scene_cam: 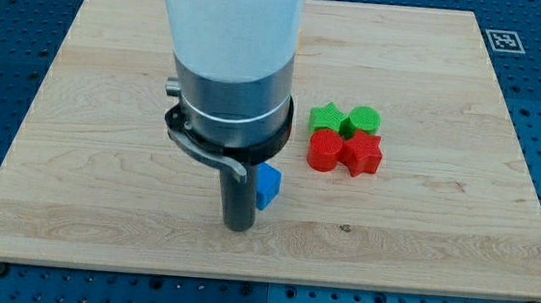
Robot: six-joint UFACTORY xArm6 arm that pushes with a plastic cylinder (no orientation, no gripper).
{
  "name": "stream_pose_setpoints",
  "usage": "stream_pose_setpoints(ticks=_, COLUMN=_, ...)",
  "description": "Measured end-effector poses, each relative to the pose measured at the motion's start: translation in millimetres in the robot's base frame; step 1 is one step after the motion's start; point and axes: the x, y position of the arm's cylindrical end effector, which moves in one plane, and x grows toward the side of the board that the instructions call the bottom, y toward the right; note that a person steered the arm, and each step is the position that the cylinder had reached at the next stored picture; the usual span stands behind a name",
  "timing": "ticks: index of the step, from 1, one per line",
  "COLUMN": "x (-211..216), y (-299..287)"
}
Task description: Place the blue cube horizontal to the red circle
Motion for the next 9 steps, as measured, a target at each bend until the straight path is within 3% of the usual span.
stream_pose_setpoints(ticks=2, x=6, y=53)
stream_pose_setpoints(ticks=4, x=-32, y=28)
stream_pose_setpoints(ticks=9, x=-44, y=-33)
